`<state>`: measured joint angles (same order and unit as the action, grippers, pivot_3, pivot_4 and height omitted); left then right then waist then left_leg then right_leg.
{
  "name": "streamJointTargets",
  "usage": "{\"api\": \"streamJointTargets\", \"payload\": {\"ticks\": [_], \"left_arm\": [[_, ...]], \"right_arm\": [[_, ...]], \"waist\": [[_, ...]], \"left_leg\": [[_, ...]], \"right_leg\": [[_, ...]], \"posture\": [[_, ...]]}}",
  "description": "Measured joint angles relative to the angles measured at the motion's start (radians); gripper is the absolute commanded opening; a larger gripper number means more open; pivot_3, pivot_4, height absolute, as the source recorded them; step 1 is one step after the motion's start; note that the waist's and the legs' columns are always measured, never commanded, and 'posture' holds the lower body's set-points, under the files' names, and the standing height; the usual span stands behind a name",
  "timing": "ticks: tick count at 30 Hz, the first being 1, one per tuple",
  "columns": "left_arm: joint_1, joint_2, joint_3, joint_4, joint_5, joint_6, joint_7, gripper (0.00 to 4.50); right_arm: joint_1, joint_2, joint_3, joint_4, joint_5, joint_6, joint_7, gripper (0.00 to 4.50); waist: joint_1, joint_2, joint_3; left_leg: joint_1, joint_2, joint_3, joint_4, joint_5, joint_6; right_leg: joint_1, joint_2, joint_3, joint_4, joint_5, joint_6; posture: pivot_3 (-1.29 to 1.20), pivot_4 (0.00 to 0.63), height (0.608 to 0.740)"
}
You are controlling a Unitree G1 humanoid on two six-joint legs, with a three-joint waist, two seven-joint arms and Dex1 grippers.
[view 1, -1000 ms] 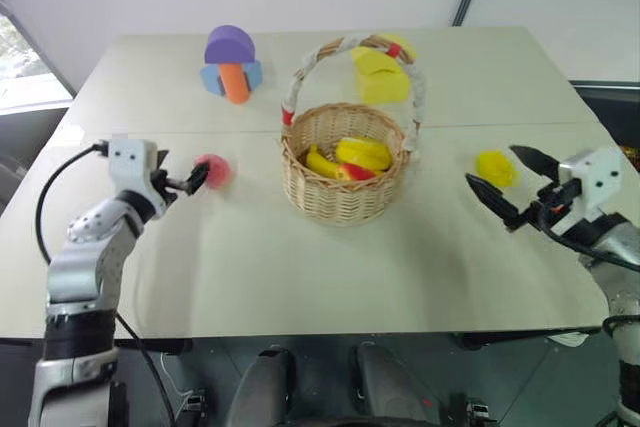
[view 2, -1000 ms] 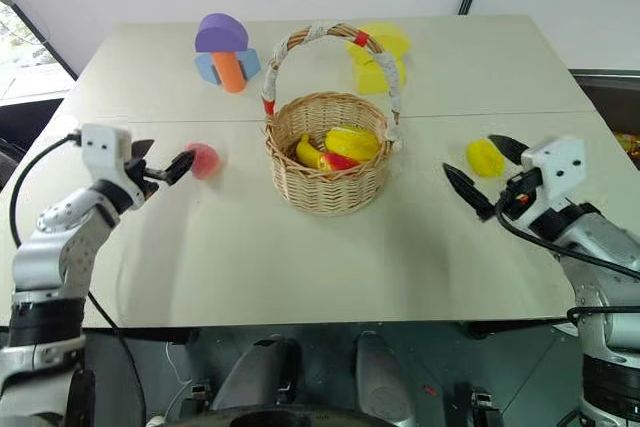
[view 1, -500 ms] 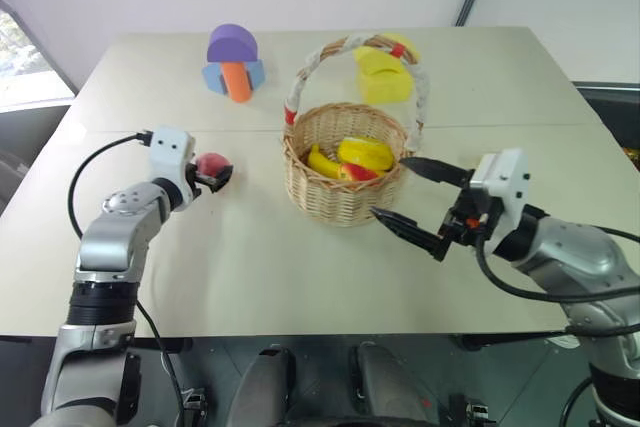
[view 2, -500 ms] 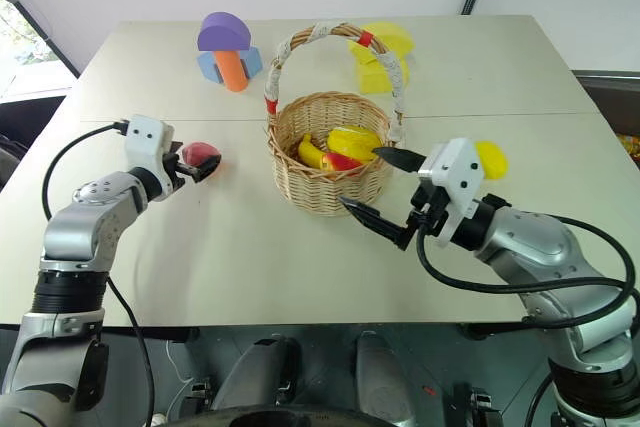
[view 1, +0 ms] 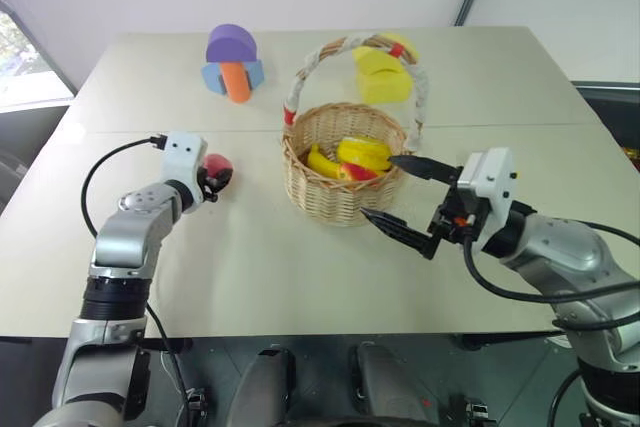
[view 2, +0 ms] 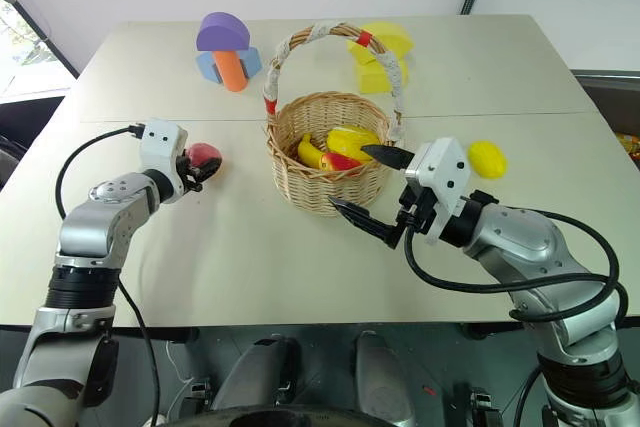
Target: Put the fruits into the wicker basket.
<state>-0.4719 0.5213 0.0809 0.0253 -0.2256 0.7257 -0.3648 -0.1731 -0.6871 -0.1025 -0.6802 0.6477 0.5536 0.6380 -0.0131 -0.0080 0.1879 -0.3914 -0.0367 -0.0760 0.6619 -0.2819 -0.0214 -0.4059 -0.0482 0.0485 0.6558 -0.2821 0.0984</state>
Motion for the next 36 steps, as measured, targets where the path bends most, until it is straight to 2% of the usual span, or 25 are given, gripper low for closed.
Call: {"api": "streamJointTargets", "payload": {"ticks": [3,6,8,9,14,16,19,22,23,24,29,36], "left_arm": [[0.046,0.032,0.058,-0.067,-0.054,-0.022,-0.078,2.27],[0.068,0.062,0.134,-0.252,-0.24,0.012,-0.219,2.27],[-0.002,0.058,0.131,-0.388,-0.353,0.072,-0.256,2.27],[-0.039,0.042,0.112,-0.421,-0.367,0.085,-0.251,2.27],[-0.128,-0.07,-0.106,-0.442,-0.335,0.123,-0.185,2.27],[-0.172,-0.14,-0.165,-0.385,-0.292,0.123,-0.132,2.27],[-0.21,-0.175,-0.214,-0.319,-0.23,0.113,-0.082,2.27],[-0.212,-0.2,-0.234,-0.251,-0.189,0.088,-0.073,3.85],[-0.212,-0.209,-0.235,-0.243,-0.188,0.085,-0.074,4.25],[-0.213,-0.214,-0.237,-0.239,-0.187,0.082,-0.077,4.47],[-0.224,-0.218,-0.216,-0.275,-0.214,0.064,-0.125,4.47],[-0.097,-0.134,-0.131,-0.441,-0.397,0.052,-0.3,4.47]], "right_arm": [[-0.006,-0.002,-0.004,0.012,-0.006,-0.003,0.007,4.5],[-0.023,-0.009,-0.045,0.063,-0.007,-0.009,0.012,4.5],[-0.039,-0.022,-0.073,0.095,-0.012,-0.02,0.023,4.5],[-0.04,-0.025,-0.075,0.1,-0.016,-0.025,0.03,4.5],[-0.038,-0.025,-0.069,0.12,-0.036,-0.039,0.045,4.5],[-0.036,-0.024,-0.071,0.12,-0.037,-0.039,0.04,4.5],[-0.028,-0.023,-0.073,0.113,-0.037,-0.038,0.027,4.5],[-0.002,-0.017,-0.074,0.094,-0.038,-0.032,-0.005,4.5],[0.002,-0.015,-0.074,0.09,-0.038,-0.03,-0.01,4.5],[0.006,-0.013,-0.075,0.09,-0.042,-0.03,-0.019,4.5],[0.018,-0.011,-0.117,0.166,-0.117,-0.029,-0.099,4.5],[-0.065,-0.031,-0.167,0.578,-0.279,-0.013,-0.227,4.5]], "waist": [[-0.002,0.0,0.0],[0.005,-0.001,0.001],[0.02,-0.001,0.001],[0.026,-0.001,0.0],[0.02,-0.002,0.0],[0.02,-0.002,0.0],[0.012,-0.002,0.0],[0.005,-0.002,0.0],[0.004,-0.002,0.0],[0.003,-0.002,0.0],[0.002,-0.002,0.0],[0.0,-0.001,0.0]], "left_leg": [[0.0,0.0,0.0,0.0,0.0,0.0],[-0.003,0.0,0.0,0.0,0.0,0.0],[-0.002,-0.001,-0.001,0.001,0.0,0.0],[-0.001,-0.002,-0.001,0.001,0.0,0.0],[-0.001,-0.002,-0.001,0.001,0.0,0.001],[-0.001,-0.001,-0.001,0.001,0.0,0.0],[-0.001,0.0,-0.001,0.001,0.0,0.0],[-0.001,0.0,-0.001,0.001,0.0,0.0],[-0.001,0.0,-0.001,0.001,0.0,0.0],[-0.001,0.0,-0.001,0.001,0.0,0.0],[-0.001,-0.001,-0.001,0.001,0.0,0.0],[-0.001,0.0,0.0,0.001,0.001,-0.002]], "right_leg": [[-0.001,0.0,0.0,0.0,0.0,0.0],[-0.001,-0.002,-0.001,0.0,0.0,0.0],[0.001,-0.003,-0.002,-0.001,0.0,0.0],[0.002,-0.003,-0.003,-0.002,0.0,0.0],[0.001,-0.001,-0.002,-0.002,0.0,0.0],[0.001,0.001,-0.002,-0.002,0.0,0.0],[0.001,0.002,-0.002,-0.001,0.0,0.0],[0.001,0.002,-0.002,-0.001,0.0,0.0],[0.001,0.002,-0.002,-0.001,0.0,0.0],[0.001,0.001,-0.002,-0.001,0.0,0.0],[0.001,0.001,-0.002,-0.001,0.0,0.0],[0.001,0.001,0.0,0.0,0.0,0.0]], "posture": [[0.0,0.15,0.74],[0.0,0.15,0.74],[0.0,0.15,0.74],[0.0,0.15,0.74],[0.0,0.15,0.74],[0.0,0.15,0.74],[0.0,0.15,0.74],[0.0,0.15,0.74],[0.0,0.15,0.74],[0.0,0.15,0.74],[0.0,0.15,0.74],[0.0,0.15,0.74]]}}
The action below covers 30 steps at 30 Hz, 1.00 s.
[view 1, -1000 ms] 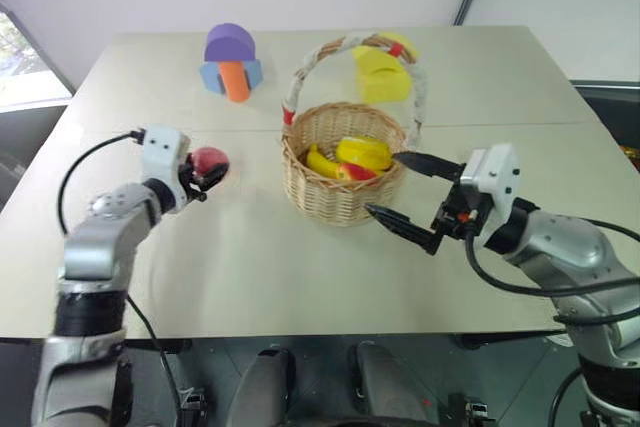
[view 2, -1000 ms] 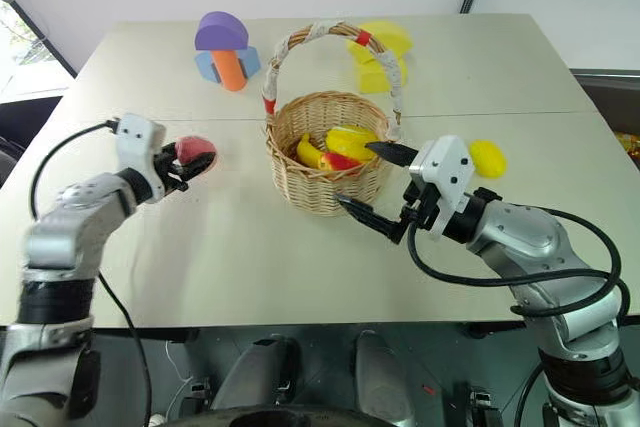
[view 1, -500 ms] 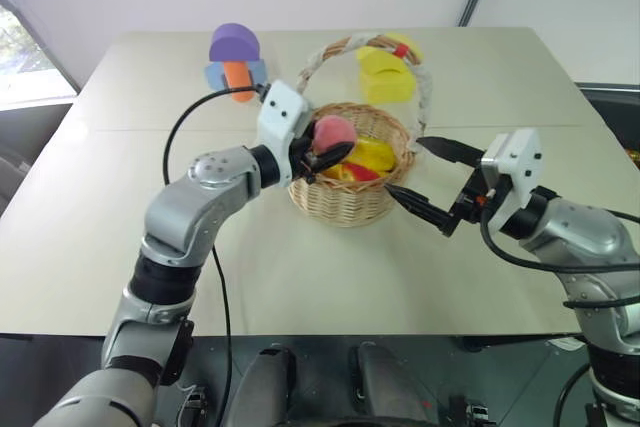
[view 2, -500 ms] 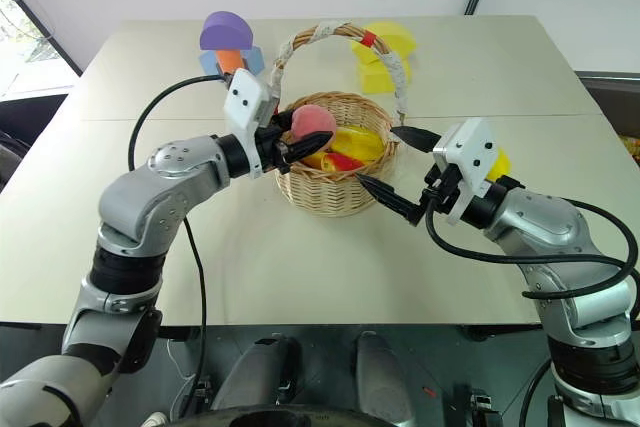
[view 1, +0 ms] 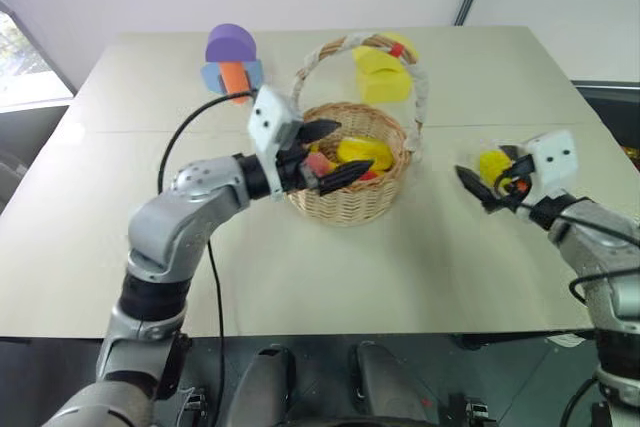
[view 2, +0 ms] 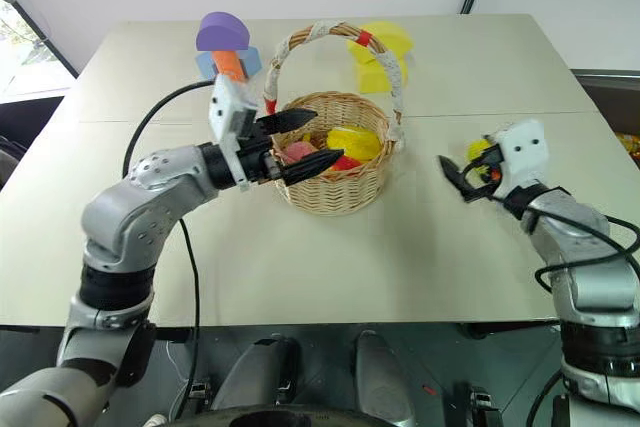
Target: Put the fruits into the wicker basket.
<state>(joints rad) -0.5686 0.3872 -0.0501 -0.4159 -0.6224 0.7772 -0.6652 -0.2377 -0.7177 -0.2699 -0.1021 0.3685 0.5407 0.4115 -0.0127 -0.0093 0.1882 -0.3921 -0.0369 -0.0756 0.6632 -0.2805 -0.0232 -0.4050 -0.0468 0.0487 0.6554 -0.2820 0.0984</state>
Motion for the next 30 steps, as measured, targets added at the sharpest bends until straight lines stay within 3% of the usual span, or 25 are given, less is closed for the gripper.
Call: {"api": "streamJointTargets", "payload": {"ticks": [12,15,17,19,21,25,30], "left_arm": [[0.079,0.046,-0.039,-0.057,-0.018,0.0,-0.023,4.47],[0.092,0.046,-0.052,-0.057,-0.013,-0.001,-0.021,4.5],[0.091,0.046,-0.052,-0.057,-0.012,-0.002,-0.015,4.5],[0.092,0.046,-0.052,-0.057,-0.008,-0.003,-0.011,4.5],[0.092,0.046,-0.052,-0.057,0.0,-0.007,-0.011,4.5],[0.123,0.059,-0.04,-0.056,0.004,-0.029,-0.011,4.5],[0.206,0.136,0.067,0.017,0.025,-0.102,-0.031,4.5]], "right_arm": [[-0.24,0.004,0.046,0.579,-0.111,-0.186,0.093,4.5],[-0.274,0.005,0.047,0.675,-0.121,-0.225,0.117,3.61],[-0.283,0.008,0.047,0.701,-0.127,-0.245,0.131,2.54],[-0.284,0.009,0.047,0.707,-0.129,-0.257,0.141,1.82],[-0.282,0.01,0.047,0.705,-0.129,-0.265,0.146,1.79],[-0.185,-0.002,0.04,0.519,-0.12,-0.26,0.174,1.79],[0.031,-0.095,-0.016,-0.082,0.075,-0.143,0.339,1.79]], "waist": [[-0.004,0.0,0.0],[-0.003,0.0,0.0],[-0.003,0.0,0.0],[-0.003,0.0,0.0],[-0.004,0.0,0.0],[-0.002,0.001,0.0],[-0.005,0.004,0.0]], "left_leg": [[0.001,0.0,0.003,0.0,-0.001,0.001],[0.001,0.0,0.003,0.0,-0.001,0.001],[0.001,0.0,0.003,0.0,-0.001,0.001],[0.001,0.0,0.003,0.0,-0.001,0.001],[0.001,0.0,0.003,0.0,-0.001,0.001],[0.001,0.0,0.002,0.0,-0.001,0.001],[0.001,0.002,0.002,-0.001,-0.001,0.002]], "right_leg": [[0.0,0.002,0.0,0.001,0.0,0.0],[0.0,0.002,0.0,0.001,0.0,0.0],[0.0,0.002,0.0,0.001,0.0,0.0],[0.0,0.002,0.0,0.001,0.0,0.0],[0.0,0.002,0.0,0.001,0.0,0.0],[0.0,0.001,0.0,0.001,0.0,0.0],[-0.001,0.002,0.001,0.001,0.0,0.0]], "posture": [[0.0,0.15,0.74],[0.0,0.15,0.74],[0.0,0.15,0.74],[0.0,0.15,0.74],[0.0,0.15,0.74],[0.0,0.15,0.74],[0.0,0.15,0.74]]}}
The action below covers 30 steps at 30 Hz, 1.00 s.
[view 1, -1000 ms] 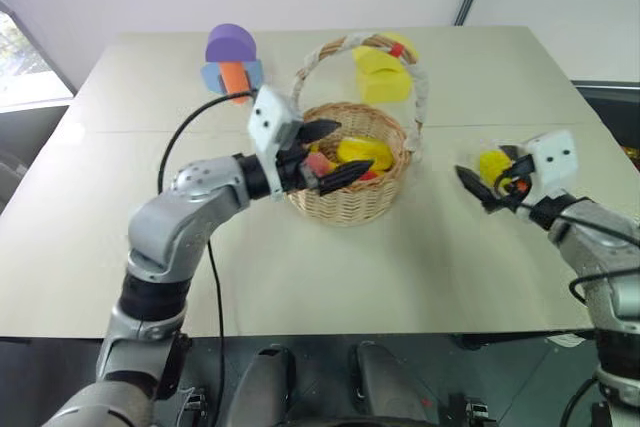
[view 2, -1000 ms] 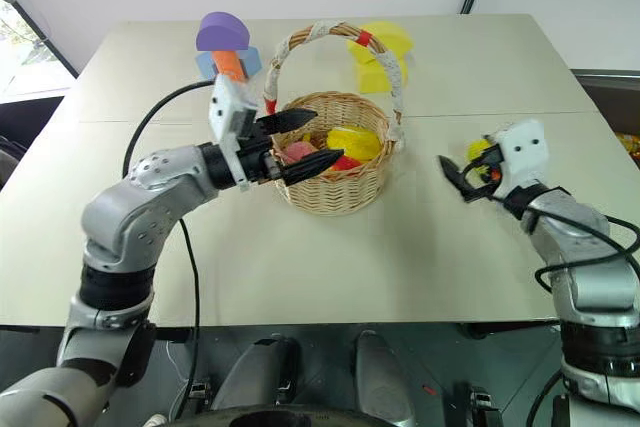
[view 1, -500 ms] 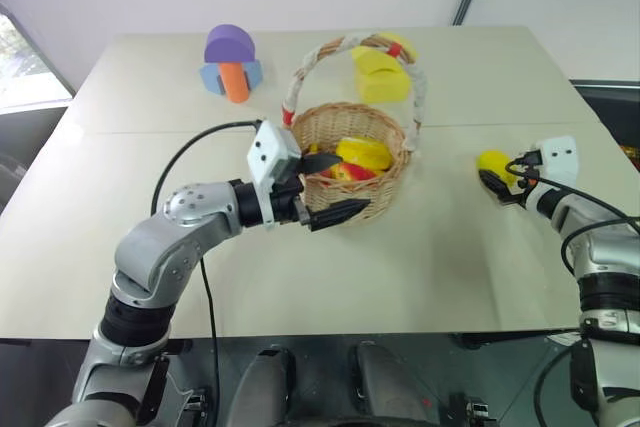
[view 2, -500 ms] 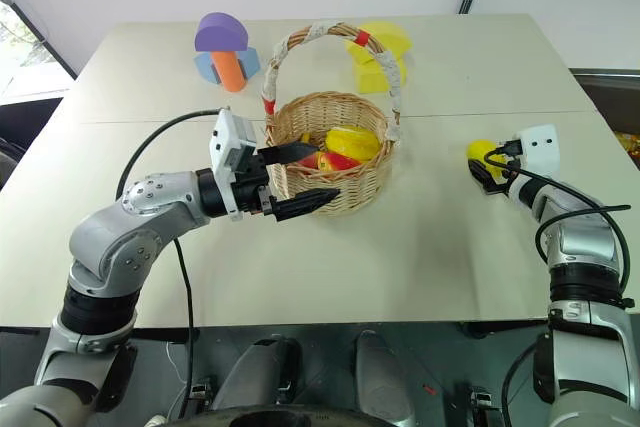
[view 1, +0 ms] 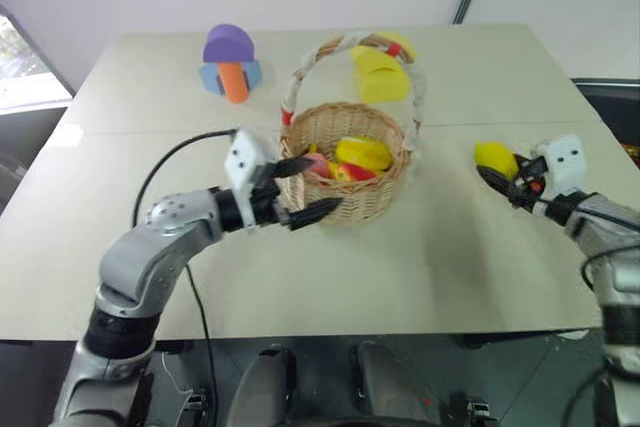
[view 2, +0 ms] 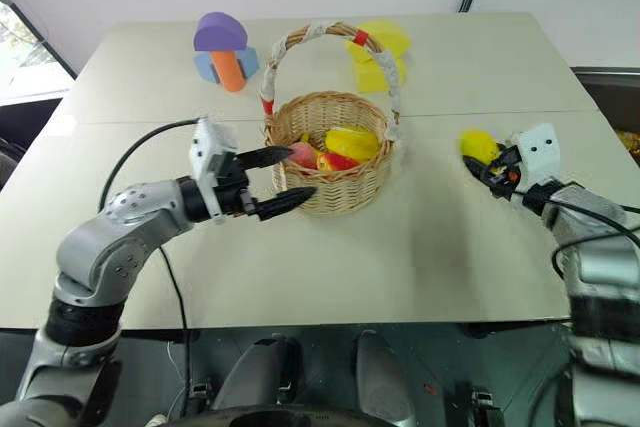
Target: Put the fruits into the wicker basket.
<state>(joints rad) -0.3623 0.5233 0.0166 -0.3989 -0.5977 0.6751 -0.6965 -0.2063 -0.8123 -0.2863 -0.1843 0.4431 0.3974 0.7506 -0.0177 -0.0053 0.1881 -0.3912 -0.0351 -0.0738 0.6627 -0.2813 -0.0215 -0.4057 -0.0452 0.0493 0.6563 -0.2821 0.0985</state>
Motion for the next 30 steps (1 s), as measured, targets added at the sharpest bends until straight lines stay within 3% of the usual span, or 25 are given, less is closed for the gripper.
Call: {"api": "streamJointTargets", "payload": {"ticks": [5,9,13,15,16,19,24,30], "left_arm": [[0.034,0.051,0.065,0.057,-0.002,-0.055,-0.051,4.5],[0.035,0.063,0.077,0.084,0.0,-0.076,-0.068,4.5],[0.029,0.05,0.074,0.078,-0.002,-0.076,-0.061,4.5],[0.028,0.04,0.072,0.066,-0.002,-0.076,-0.054,4.5],[0.029,0.036,0.071,0.059,-0.002,-0.075,-0.048,4.5],[0.035,0.021,0.068,0.026,-0.005,-0.07,-0.026,4.5],[0.043,0.013,0.057,-0.008,-0.015,-0.062,-0.007,4.5],[0.055,0.011,0.053,-0.018,-0.024,-0.047,0.008,4.5]], "right_arm": [[-0.03,0.014,0.066,-0.322,0.165,0.169,-0.007,1.79],[-0.17,0.131,0.235,-0.333,0.101,0.233,-0.131,1.79],[-0.316,0.283,0.341,-0.212,0.003,0.28,-0.282,1.79],[-0.356,0.32,0.371,-0.142,-0.043,0.283,-0.318,2.84],[-0.365,0.326,0.377,-0.122,-0.055,0.284,-0.324,3.11],[-0.369,0.337,0.378,-0.105,-0.07,0.284,-0.325,4.47],[-0.321,0.279,0.334,-0.228,-0.023,0.273,-0.235,4.47],[-0.115,0.196,0.103,-0.446,0.257,0.345,-0.119,4.47]], "waist": [[0.001,-0.001,0.0],[0.004,-0.002,0.0],[0.004,-0.002,0.0],[0.008,-0.002,0.0],[0.009,-0.002,0.0],[0.006,-0.002,0.0],[0.007,-0.002,0.0],[0.004,-0.002,0.0]], "left_leg": [[0.001,0.0,-0.002,0.001,0.0,0.0],[0.0,-0.001,-0.002,0.001,0.0,-0.001],[-0.001,-0.002,-0.002,0.0,0.001,-0.002],[-0.002,-0.002,-0.003,0.0,0.001,-0.003],[-0.003,-0.002,-0.003,0.0,0.001,-0.003],[-0.004,-0.003,-0.002,0.0,0.001,-0.002],[-0.004,-0.002,-0.003,0.0,0.0,0.0],[-0.002,-0.002,-0.003,0.0,-0.001,0.001]], "right_leg": [[0.003,-0.001,0.0,0.0,0.0,0.0],[0.001,-0.001,-0.001,0.0,0.0,0.0],[-0.001,-0.002,-0.001,0.0,0.0,0.0],[-0.002,-0.003,-0.001,0.0,0.0,0.0],[-0.002,-0.003,-0.001,0.0,0.0,0.0],[-0.003,-0.004,-0.001,-0.001,0.0,0.0],[-0.003,-0.003,-0.001,-0.001,0.0,0.0],[0.0,-0.004,-0.002,-0.003,0.0,0.0]], "posture": [[0.0,0.15,0.74],[0.0,0.15,0.74],[0.0,0.15,0.74],[0.0,0.15,0.74],[0.0,0.15,0.74],[0.0,0.15,0.74],[0.0,0.15,0.74],[0.0,0.15,0.74]]}}
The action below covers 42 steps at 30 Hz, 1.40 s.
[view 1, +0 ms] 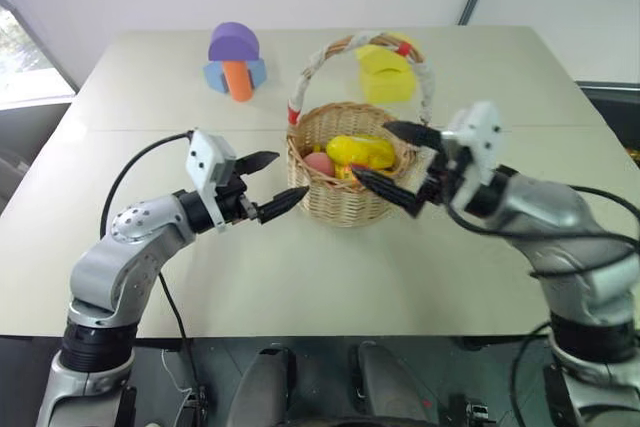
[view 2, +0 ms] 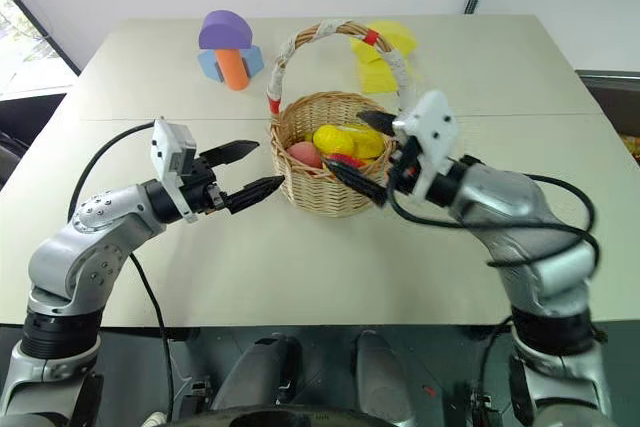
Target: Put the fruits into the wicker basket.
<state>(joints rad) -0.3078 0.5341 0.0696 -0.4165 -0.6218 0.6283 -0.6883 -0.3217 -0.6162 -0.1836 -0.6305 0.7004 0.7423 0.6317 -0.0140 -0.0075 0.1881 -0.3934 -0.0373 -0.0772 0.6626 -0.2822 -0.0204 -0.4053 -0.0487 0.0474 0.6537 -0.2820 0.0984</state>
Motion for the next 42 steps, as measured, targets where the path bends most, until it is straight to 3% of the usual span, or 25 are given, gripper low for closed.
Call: {"api": "streamJointTargets", "payload": {"ticks": [4,10,13,19,21,29,34,39,42], "left_arm": [[-0.005,-0.008,-0.015,0.001,-0.001,0.001,-0.004,4.5],[-0.053,-0.037,-0.045,0.012,-0.001,0.001,-0.011,4.5],[-0.057,-0.046,-0.054,0.01,-0.001,0.001,-0.008,4.5],[-0.041,-0.046,-0.055,0.0,-0.002,0.013,0.0,4.5],[-0.039,-0.048,-0.055,-0.002,-0.002,0.015,0.004,4.5],[-0.037,-0.071,-0.057,-0.024,-0.002,0.018,0.015,4.5],[-0.045,-0.095,-0.086,-0.012,-0.001,0.017,0.005,4.5],[-0.069,-0.119,-0.105,0.005,0.002,0.012,0.001,4.5],[-0.069,-0.124,-0.113,0.006,0.002,0.012,0.0,4.5]], "right_arm": [[0.035,0.0,-0.057,0.04,-0.004,-0.004,-0.047,4.47],[-0.079,0.092,0.038,0.296,-0.2,-0.124,-0.17,4.47],[-0.132,0.147,0.053,0.415,-0.247,-0.168,-0.212,3.65],[-0.137,0.166,0.053,0.438,-0.242,-0.181,-0.204,0.62],[-0.136,0.166,0.049,0.433,-0.243,-0.181,-0.21,0.09],[-0.111,0.113,-0.095,0.423,-0.276,-0.205,-0.299,0.09],[-0.147,0.005,-0.274,0.646,-0.378,-0.307,-0.431,0.09],[-0.172,0.001,-0.304,0.818,-0.406,-0.392,-0.455,0.09],[-0.172,0.001,-0.304,0.854,-0.403,-0.415,-0.442,1.46]], "waist": [[-0.005,0.0,0.0],[-0.005,0.0,0.0],[-0.002,0.0,0.0],[0.001,0.0,0.0],[0.001,0.0,0.0],[0.004,0.0,0.0],[0.003,0.0,0.0],[-0.021,0.001,0.0],[-0.029,0.002,0.0]], "left_leg": [[0.003,0.001,0.001,0.0,0.001,-0.001],[0.002,0.001,0.001,0.0,0.001,-0.002],[0.002,0.001,0.001,0.0,0.001,-0.002],[0.0,0.0,0.001,0.0,0.001,-0.001],[0.0,0.0,0.001,0.0,0.001,-0.001],[0.0,0.0,0.001,0.0,0.001,-0.001],[0.0,-0.001,0.002,0.0,0.001,-0.001],[0.003,0.002,0.006,-0.001,0.001,-0.001],[0.003,0.002,0.007,-0.001,0.001,-0.001]], "right_leg": [[0.001,0.002,0.001,0.001,0.0,0.0],[0.0,0.002,0.0,0.002,0.0,0.0],[-0.001,0.002,0.0,0.002,0.0,0.0],[-0.002,0.001,0.001,0.002,0.0,0.0],[-0.002,0.001,0.001,0.002,0.0,0.0],[-0.001,0.001,0.001,0.002,0.0,0.0],[-0.001,0.001,0.001,0.001,0.0,0.0],[-0.002,0.004,0.003,0.004,0.0,0.0],[-0.002,0.004,0.004,0.005,0.0,0.0]], "posture": [[0.0,0.15,0.74],[0.0,0.15,0.74],[0.0,0.15,0.74],[0.0,0.15,0.74],[0.0,0.15,0.74],[0.0,0.15,0.74],[0.0,0.15,0.74],[0.0,0.15,0.74],[0.0,0.15,0.74]]}}
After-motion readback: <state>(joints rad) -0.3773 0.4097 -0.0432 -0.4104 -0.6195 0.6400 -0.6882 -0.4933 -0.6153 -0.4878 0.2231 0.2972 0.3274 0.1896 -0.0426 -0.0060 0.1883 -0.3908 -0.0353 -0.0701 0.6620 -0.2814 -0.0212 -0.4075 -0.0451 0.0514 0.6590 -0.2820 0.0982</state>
